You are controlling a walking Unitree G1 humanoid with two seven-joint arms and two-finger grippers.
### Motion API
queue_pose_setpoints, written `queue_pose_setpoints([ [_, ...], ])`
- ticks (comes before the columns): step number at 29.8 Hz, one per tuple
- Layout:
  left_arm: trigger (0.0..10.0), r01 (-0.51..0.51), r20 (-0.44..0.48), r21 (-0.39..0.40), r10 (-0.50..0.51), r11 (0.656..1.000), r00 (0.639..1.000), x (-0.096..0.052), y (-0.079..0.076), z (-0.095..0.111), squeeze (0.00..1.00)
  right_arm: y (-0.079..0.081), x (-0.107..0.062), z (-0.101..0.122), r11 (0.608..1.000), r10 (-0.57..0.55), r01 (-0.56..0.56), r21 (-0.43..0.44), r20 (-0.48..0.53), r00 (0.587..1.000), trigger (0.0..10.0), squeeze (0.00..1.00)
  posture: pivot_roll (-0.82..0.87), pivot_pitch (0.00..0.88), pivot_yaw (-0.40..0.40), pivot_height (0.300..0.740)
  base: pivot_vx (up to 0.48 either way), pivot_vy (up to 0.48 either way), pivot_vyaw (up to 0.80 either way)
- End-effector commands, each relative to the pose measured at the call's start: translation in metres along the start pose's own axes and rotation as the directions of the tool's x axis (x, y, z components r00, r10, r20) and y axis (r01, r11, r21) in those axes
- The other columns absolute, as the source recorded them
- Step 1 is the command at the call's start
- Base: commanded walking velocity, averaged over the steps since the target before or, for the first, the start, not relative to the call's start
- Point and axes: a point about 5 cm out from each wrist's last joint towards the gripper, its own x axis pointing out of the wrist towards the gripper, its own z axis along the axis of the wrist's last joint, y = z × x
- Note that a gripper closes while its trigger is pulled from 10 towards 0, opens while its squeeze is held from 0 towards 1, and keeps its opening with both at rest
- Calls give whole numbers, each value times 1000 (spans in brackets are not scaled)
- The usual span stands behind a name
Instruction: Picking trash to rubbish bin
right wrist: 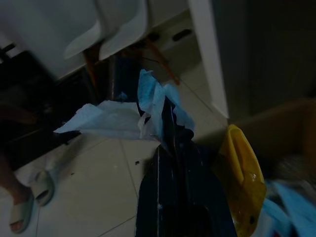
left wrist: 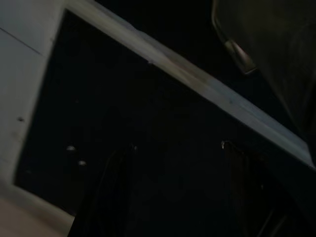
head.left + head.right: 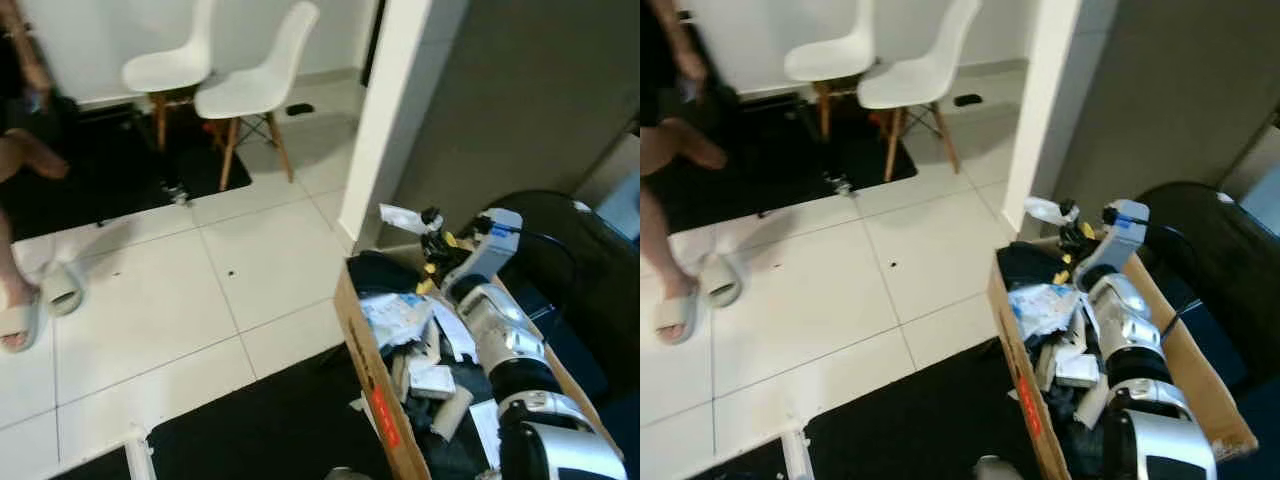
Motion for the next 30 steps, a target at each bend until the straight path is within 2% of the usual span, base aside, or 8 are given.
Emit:
queue_pose_setpoints([
  [1, 10000, 2, 0, -3, -2, 1000, 1000, 0, 0, 0, 0, -8, -4, 0, 999, -3, 2, -43, -17, 1000, 10000, 0, 11, 93, 1, 740, 0, 0, -781],
  [8, 10000, 2, 0, -5, -2, 1000, 1000, 0, 0, 0, 0, -19, -9, 9, 987, 10, -17, -157, -43, 999, 10000, 0, 11, 93, 1, 740, 0, 0, -781],
  [13, 10000, 2, -1, -7, -2, 1000, 1000, 0, -1, 0, 0, -19, -12, 12, 970, 106, -122, -209, -87, 991, 10000, 0, 15, 95, -2, 740, 0, 0, -781],
  [14, 10000, 2, -1, -8, -2, 1000, 1000, 0, -1, 0, 0, -16, -16, 7, 943, 195, -228, -244, -153, 969, 10000, 0, 15, 95, -2, 740, 0, 0, -781],
  [18, 10000, 1, -1, -8, -1, 1000, 1000, 0, -1, 0, 0, -12, -22, -2, 904, 265, -327, -274, -239, 934, 10000, 0, 15, 95, -2, 740, 0, 0, -781],
  [26, 10000, 0, 1, -5, 0, 1000, 1000, 0, 0, 1, 0, 8, -19, -31, 881, 278, -376, -288, -327, 903, 10000, 0, 14, 95, -2, 740, 0, 0, -97],
  [28, 10000, 0, 1, -6, 0, 1000, 1000, 0, 1, 1, 0, 17, -19, -57, 857, 215, -385, -342, -441, 871, 10000, 0, 15, 94, 1, 740, 0, 0, 0],
  [30, 10000, 0, 1, -5, 0, 1000, 1000, 0, 1, 1, 0, 19, -19, -63, 852, 190, -380, -361, -463, 866, 10000, 0, 15, 94, 1, 740, 0, 0, 0],
])
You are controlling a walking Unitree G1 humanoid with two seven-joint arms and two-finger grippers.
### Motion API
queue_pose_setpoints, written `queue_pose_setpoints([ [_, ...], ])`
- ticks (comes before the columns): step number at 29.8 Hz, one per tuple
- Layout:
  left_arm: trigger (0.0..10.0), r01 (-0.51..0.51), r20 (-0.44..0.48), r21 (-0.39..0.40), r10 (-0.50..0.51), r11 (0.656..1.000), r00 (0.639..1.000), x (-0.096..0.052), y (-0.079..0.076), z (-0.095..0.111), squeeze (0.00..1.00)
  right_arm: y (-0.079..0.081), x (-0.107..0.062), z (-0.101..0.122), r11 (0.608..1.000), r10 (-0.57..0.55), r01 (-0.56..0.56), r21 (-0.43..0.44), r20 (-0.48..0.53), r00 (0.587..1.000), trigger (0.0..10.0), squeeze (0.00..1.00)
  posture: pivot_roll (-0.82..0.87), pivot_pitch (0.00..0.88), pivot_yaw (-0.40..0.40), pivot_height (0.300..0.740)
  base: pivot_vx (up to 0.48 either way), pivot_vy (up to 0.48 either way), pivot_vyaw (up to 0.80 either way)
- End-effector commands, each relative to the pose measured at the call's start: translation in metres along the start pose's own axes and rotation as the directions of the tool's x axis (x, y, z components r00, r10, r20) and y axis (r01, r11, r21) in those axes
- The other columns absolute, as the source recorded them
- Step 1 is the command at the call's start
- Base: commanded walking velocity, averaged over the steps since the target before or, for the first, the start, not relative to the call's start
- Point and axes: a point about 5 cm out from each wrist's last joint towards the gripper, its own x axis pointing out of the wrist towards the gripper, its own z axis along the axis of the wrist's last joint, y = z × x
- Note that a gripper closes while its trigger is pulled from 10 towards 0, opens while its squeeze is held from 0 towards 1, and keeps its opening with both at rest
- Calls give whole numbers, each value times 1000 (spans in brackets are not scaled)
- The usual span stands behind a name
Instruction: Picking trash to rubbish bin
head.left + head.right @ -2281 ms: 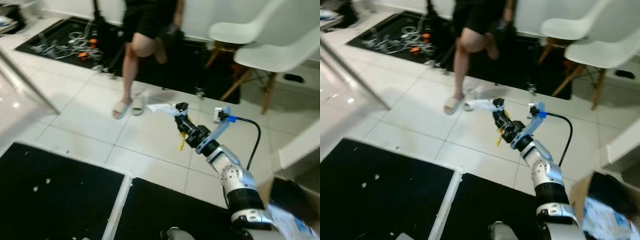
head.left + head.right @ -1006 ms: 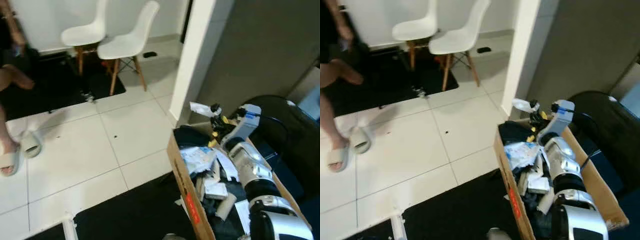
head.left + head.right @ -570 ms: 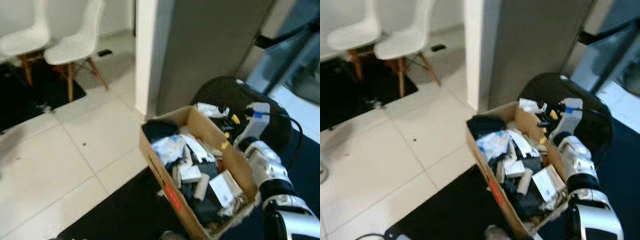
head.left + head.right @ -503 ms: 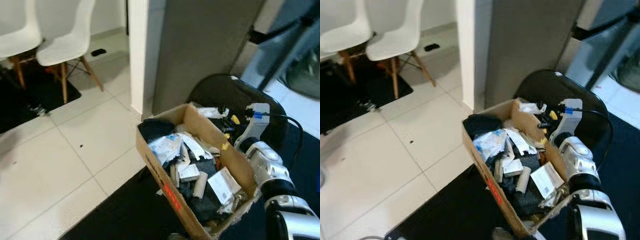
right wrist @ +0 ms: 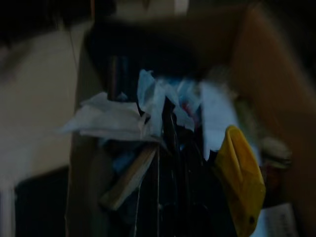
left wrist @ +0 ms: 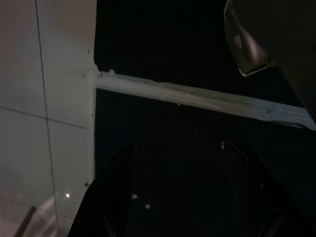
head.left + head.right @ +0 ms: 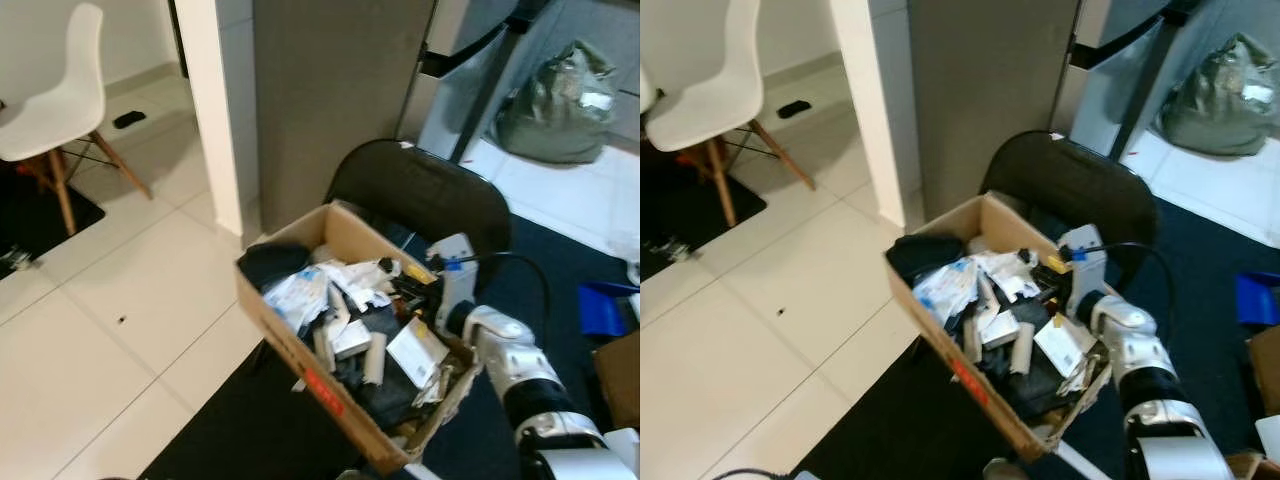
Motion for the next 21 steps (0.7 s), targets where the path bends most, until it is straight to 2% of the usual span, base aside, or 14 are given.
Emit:
queue_pose_setpoints([
  [1, 10000, 2, -16, -6, -2, 1000, 1000, -1, 0, -5, 0, 2, 1, -10, 999, -27, 25, -30, -65, 998, 10000, 0, 15, 94, 1, 740, 0, 0, 0],
  [7, 10000, 0, -18, -7, 0, 1000, 1000, -1, 0, -5, 0, 5, 12, 1, 986, -148, 146, 75, 15, 989, 10000, 0, 15, 94, 1, 740, 0, 0, 0],
  [8, 10000, 0, -18, -7, 0, 1000, 1000, -1, 0, -5, 0, 5, 14, 4, 986, -151, 148, 74, 25, 988, 10000, 694, 15, 94, 1, 740, 0, 0, 0],
  [9, 10000, 0, -18, -7, 0, 1000, 1000, -1, 0, -5, 0, 6, 15, 6, 987, -149, 147, 66, 29, 988, 10000, 1000, 15, 94, 1, 740, 0, 0, 0],
  [13, 10000, -1, -17, -8, 1, 1000, 1000, -1, 0, -5, 0, 6, 16, 5, 988, -152, 151, 37, 10, 988, 10000, 1000, 15, 94, 1, 740, 0, 0, 0],
  [21, 10000, -2, -17, -7, 1, 1000, 1000, -1, 0, -5, 0, -1, 13, 4, 984, -173, 173, 38, 5, 985, 10000, 1000, 15, 94, 1, 740, 0, 0, 0],
])
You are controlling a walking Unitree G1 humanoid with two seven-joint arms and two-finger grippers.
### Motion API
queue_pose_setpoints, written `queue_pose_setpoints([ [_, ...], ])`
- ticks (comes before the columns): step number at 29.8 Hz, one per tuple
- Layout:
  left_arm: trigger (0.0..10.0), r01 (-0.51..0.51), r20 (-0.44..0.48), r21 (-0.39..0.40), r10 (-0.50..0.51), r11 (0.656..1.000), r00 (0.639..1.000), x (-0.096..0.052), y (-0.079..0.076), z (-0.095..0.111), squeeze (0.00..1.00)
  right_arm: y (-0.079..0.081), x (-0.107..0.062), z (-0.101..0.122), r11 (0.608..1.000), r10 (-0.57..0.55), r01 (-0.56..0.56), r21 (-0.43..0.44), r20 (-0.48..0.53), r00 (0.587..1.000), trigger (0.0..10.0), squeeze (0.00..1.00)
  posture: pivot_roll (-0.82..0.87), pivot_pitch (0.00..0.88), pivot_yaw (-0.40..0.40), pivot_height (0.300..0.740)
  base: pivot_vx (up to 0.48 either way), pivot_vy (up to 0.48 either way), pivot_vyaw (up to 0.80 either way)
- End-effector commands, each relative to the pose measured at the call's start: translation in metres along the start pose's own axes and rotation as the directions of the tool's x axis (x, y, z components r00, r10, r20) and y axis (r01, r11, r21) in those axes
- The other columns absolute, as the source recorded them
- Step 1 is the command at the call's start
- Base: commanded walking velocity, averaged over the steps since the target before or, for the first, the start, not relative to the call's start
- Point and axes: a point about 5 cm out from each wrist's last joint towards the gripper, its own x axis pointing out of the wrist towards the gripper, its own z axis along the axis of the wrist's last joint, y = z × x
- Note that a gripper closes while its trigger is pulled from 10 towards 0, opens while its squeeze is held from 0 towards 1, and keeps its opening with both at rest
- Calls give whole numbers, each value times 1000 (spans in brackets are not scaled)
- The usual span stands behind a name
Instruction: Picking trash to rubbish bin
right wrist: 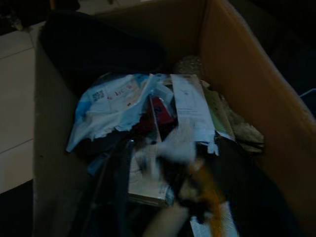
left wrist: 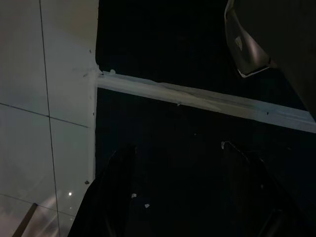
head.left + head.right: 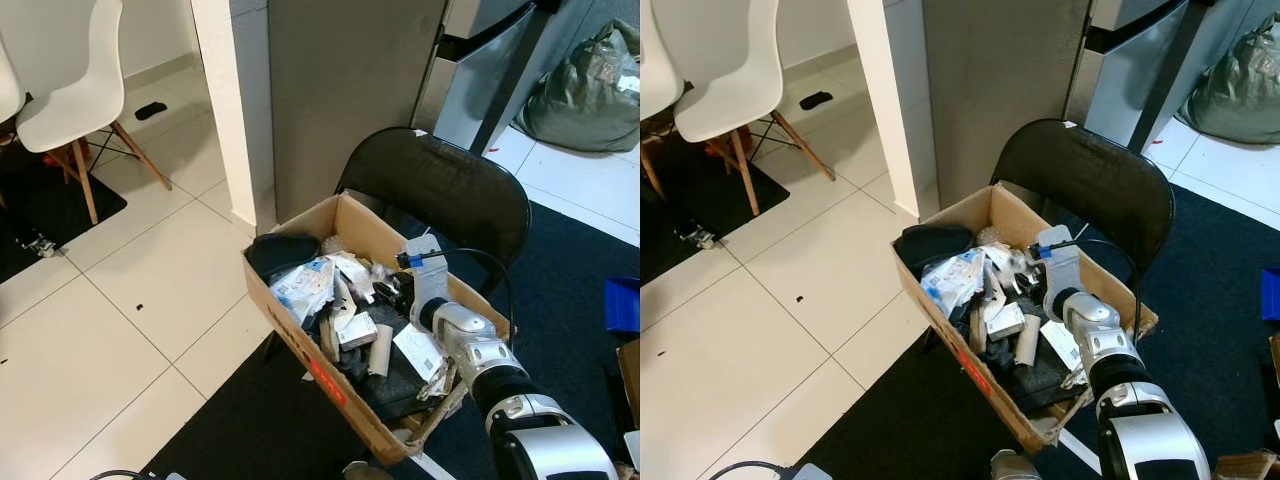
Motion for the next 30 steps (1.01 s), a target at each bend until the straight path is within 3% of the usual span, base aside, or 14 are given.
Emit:
queue_pose_setpoints([
  [1, 10000, 2, -22, -6, -2, 1000, 1000, -1, -1, -7, 0, -4, -1, -2, 1000, -12, 12, -17, -11, 1000, 10000, 1000, 24, 90, -5, 740, 0, 0, 0],
  [11, 10000, 2, -24, -2, -2, 1000, 1000, -1, -1, -8, 0, 3, -3, 8, 991, 99, -106, 77, 99, 990, 10000, 1000, 24, 92, -4, 740, 0, 0, 0],
  [12, 10000, 2, -25, -4, -2, 1000, 1000, -1, -1, -8, 0, 6, -4, 11, 980, 155, -170, 101, 140, 978, 10000, 1000, 22, 97, 0, 740, 0, 0, 0],
  [13, 10000, 3, -26, -5, -3, 1000, 1000, -1, -1, -8, 0, 12, -7, 15, 956, 237, -262, 128, 187, 953, 10000, 0, 22, 97, 0, 740, 0, 0, 0],
  [15, 10000, 4, -28, -6, -4, 1000, 1000, -1, -1, -9, 0, 20, -14, 18, 906, 354, -396, 147, 247, 902, 10000, 0, 22, 97, 0, 740, 0, 0, 0],
  [19, 10000, 9, -35, -26, -10, 1000, 999, -1, -2, -10, 0, 29, -26, 17, 824, 480, -542, 165, 305, 822, 10000, 0, 22, 97, 0, 740, 0, 0, 0],
  [26, 10000, 9, -36, -9, -9, 1000, 999, -1, -2, -9, 0, 41, -34, 10, 742, 583, -647, 172, 309, 751, 10000, 0, 14, 99, 2, 740, -311, 0, 0],
  [30, 10000, 8, -34, -9, -8, 1000, 999, -1, -2, -8, 0, 43, -38, 4, 713, 616, -676, 189, 293, 731, 10000, 0, 16, 96, 2, 740, -376, 0, 0],
])
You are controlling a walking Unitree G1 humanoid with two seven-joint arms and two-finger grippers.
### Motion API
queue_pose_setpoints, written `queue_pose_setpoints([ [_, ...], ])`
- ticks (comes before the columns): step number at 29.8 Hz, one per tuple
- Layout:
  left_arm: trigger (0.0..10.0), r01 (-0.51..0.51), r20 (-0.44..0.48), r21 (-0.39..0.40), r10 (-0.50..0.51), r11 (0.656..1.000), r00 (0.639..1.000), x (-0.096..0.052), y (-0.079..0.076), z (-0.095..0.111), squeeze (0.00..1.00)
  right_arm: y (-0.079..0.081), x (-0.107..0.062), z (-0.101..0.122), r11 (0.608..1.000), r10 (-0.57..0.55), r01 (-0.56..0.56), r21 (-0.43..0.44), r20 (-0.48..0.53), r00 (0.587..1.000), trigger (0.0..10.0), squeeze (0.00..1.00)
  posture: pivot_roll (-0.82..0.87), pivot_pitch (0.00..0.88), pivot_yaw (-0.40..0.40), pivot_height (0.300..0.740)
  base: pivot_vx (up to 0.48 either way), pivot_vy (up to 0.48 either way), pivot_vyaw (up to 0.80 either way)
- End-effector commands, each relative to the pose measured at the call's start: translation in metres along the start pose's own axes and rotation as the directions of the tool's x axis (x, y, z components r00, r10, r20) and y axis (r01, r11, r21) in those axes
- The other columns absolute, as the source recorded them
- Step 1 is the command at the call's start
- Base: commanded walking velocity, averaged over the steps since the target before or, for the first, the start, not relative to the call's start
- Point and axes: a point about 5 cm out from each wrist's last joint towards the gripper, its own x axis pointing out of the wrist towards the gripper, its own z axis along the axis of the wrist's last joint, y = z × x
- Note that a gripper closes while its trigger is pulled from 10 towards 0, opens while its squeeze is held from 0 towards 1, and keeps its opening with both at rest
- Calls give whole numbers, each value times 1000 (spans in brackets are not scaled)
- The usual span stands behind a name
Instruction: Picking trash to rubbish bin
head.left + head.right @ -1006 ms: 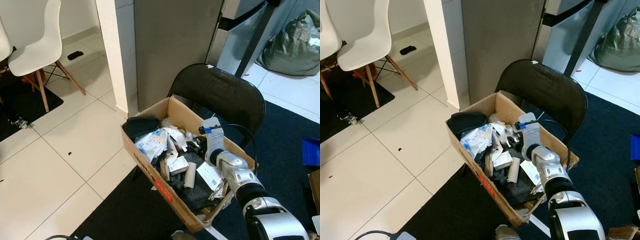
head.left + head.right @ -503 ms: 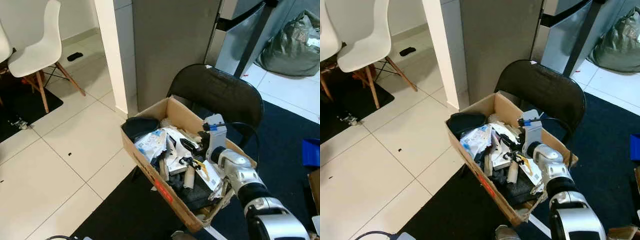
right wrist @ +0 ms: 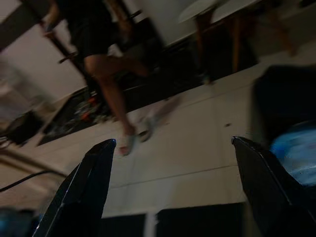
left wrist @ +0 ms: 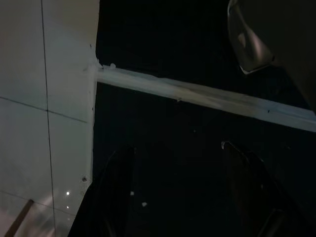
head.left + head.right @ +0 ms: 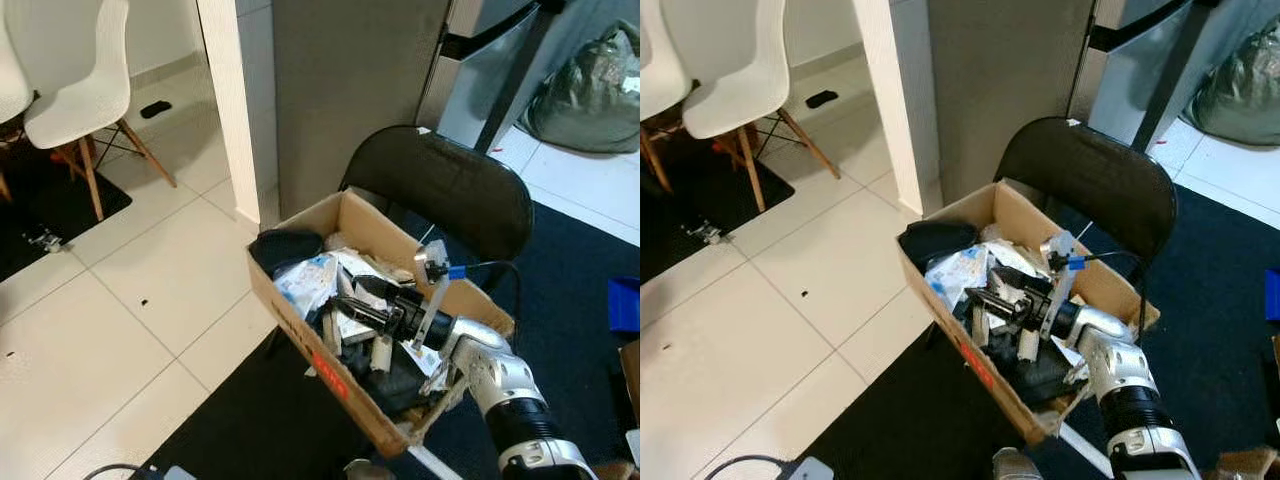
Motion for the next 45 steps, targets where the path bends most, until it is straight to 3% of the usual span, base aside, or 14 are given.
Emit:
queue_pose_setpoints([
  [1, 10000, 9, -34, -6, -10, 1000, 999, -1, -3, -10, 0, 2, -4, -5, 1000, 16, -16, 22, -15, 1000, 10000, 0, 16, 96, 2, 740, -379, 0, 0],
  [8, 10000, 9, -34, -3, -9, 1000, 999, -1, -2, -10, 0, 3, -13, -16, 998, 19, -16, 60, -60, 998, 10000, 0, 14, 94, 3, 740, -378, 0, 0],
  [12, 10000, 10, -33, -2, -10, 1000, 999, -1, -2, -9, 0, -6, -22, -30, 995, -79, 86, 50, -136, 988, 10000, 0, 14, 94, 3, 740, -374, 0, 0],
  [16, 10000, 10, -31, -2, -10, 1000, 999, -1, -2, -9, 0, -22, -33, -47, 957, -278, 290, 24, -215, 936, 10000, 0, 14, 94, 3, 740, -377, 0, 0],
  [24, 10000, 11, -32, -2, -11, 1000, 999, -1, -3, -9, 0, -28, -51, -79, 878, -440, 476, 50, -303, 845, 10000, 0, 13, 93, 1, 740, -375, 0, 0],
  [25, 10000, 11, -33, -2, -11, 1000, 999, -1, -3, -10, 0, -26, -62, -100, 831, -506, 555, 35, -370, 779, 10000, 0, 13, 93, 1, 740, -375, 0, 0],
  [26, 10000, 11, -33, -2, -11, 1000, 999, -1, -3, -10, 0, -26, -62, -100, 831, -506, 555, 35, -370, 779, 10000, 0, 13, 93, 1, 740, -375, 0, 0],
  [30, 10000, 11, -33, -3, -11, 1000, 999, -1, -3, -10, 0, -17, -79, -132, 748, -581, 664, 22, -463, 670, 10000, 0, 13, 93, 1, 740, -372, 0, 0],
  [33, 10000, 11, -32, -4, -11, 1000, 999, -1, -3, -10, 0, -9, -87, -148, 716, -592, 697, 22, -509, 625, 10000, 0, 13, 93, 1, 740, -306, 0, 0],
  [34, 10000, 10, -30, -4, -10, 1000, 1000, -1, -3, -9, 0, -3, -93, -159, 688, -603, 725, 22, -539, 589, 10000, 0, 13, 93, 1, 740, 0, 0, 0],
  [38, 10000, 9, -28, -2, -9, 1000, 1000, -1, -3, -9, 0, 1, -99, -167, 648, -627, 761, 26, -549, 553, 10000, 0, 13, 93, 1, 740, 0, 0, 0],
  [42, 10000, 6, -27, 8, -6, 1000, 1000, -1, -3, -8, 0, 7, -116, -180, 540, -688, 842, -8, -581, 436, 10000, 0, 6, 87, 4, 740, 0, 0, 0],
  [43, 10000, 6, -27, 8, -6, 1000, 1000, -1, -3, -8, 0, 7, -116, -180, 540, -688, 842, -8, -581, 436, 10000, 0, 6, 87, 4, 740, 0, 0, 0],
  [45, 10000, 5, -26, 9, -4, 1000, 1000, -1, -2, -8, 0, 8, -122, -183, 512, -702, 858, -39, -594, 393, 10000, 0, 6, 87, 4, 740, 0, 0, 0],
])
